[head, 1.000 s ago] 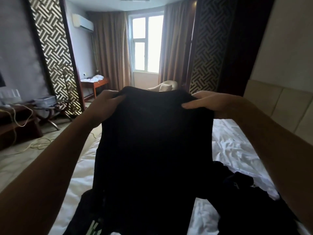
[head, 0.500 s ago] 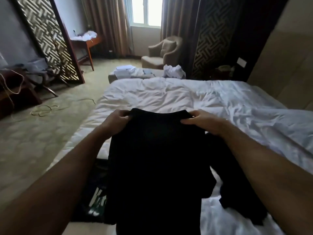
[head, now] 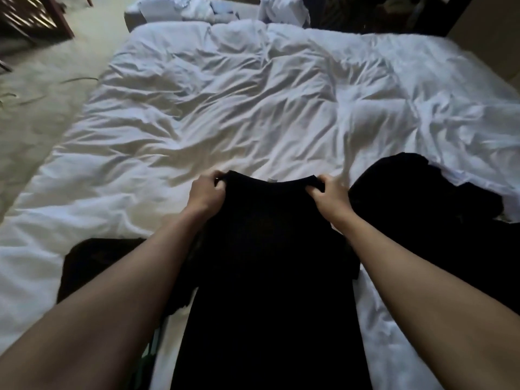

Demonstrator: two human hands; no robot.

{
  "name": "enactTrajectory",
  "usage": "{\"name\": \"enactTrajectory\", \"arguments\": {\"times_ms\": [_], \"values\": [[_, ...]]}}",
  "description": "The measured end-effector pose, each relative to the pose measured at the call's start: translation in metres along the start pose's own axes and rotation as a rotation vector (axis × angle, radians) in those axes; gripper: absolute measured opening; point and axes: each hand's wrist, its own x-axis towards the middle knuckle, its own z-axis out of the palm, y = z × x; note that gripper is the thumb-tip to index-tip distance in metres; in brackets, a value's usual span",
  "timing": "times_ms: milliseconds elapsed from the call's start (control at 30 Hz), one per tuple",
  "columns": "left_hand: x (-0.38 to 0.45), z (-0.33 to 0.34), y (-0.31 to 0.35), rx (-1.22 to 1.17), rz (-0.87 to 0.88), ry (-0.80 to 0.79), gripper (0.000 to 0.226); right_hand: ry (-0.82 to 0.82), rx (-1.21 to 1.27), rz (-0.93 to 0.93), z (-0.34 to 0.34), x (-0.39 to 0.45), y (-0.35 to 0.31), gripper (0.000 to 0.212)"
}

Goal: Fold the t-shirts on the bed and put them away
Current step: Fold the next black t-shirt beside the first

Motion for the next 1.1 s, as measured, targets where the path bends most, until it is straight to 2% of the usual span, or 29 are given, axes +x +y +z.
{"name": "enactTrajectory", "arguments": {"times_ms": [167, 300, 400, 467, 567, 667, 733, 800, 867, 933, 1000, 1067, 1100], "values": [[0.052, 0.032, -0.02, -0.053, -0.073, -0.03, 0.033, 0.013, 0.018, 0.034, 0.023, 0.04, 0.013, 0.024], [0.082, 0.048, -0.038, -0.099, -0.179, -0.066, 0.034, 0.006, 0.222, 0.116, 0.032, 0.073, 0.032, 0.02], [0.1, 0.056, -0.059, -0.172, -0.277, -0.101, 0.031, -0.008, 0.257, 0.164, 0.037, 0.101, 0.053, 0.02], [0.108, 0.064, -0.064, -0.184, -0.278, -0.091, 0.028, -0.023, 0.271, 0.195, 0.043, 0.114, 0.064, 0.025], [0.112, 0.077, -0.071, -0.018, -0.212, -0.06, 0.021, -0.063, 0.237, 0.229, 0.055, 0.118, 0.077, 0.037], [0.098, 0.075, -0.085, 0.116, -0.187, -0.107, 0.04, -0.114, 0.124, 0.302, 0.059, 0.107, 0.09, 0.049], [0.084, 0.065, -0.099, 0.182, -0.193, -0.163, 0.05, -0.181, 0.027, 0.346, 0.052, 0.094, 0.1, 0.056], [0.071, 0.056, -0.112, 0.193, -0.237, -0.236, 0.042, -0.33, -0.005, 0.373, 0.046, 0.082, 0.11, 0.064], [0.06, 0.048, -0.119, 0.174, -0.282, -0.321, 0.03, -0.486, 0.097, 0.424, 0.04, 0.07, 0.11, 0.049], [0.05, 0.04, -0.119, 0.118, -0.328, -0.4, 0.034, -0.54, 0.177, 0.441, 0.036, 0.063, 0.103, 0.04], [0.036, 0.029, -0.119, 0.076, -0.375, -0.466, 0.039, -0.44, -0.028, 0.383, 0.04, 0.057, 0.099, 0.048], [0.023, 0.016, -0.121, 0.044, -0.402, -0.519, 0.03, -0.129, -0.424, 0.273, 0.049, 0.051, 0.091, 0.051], [0.017, 0.009, -0.125, 0.036, -0.417, -0.53, 0.026, 0.029, -0.536, 0.163, 0.057, 0.045, 0.085, 0.048]]}}
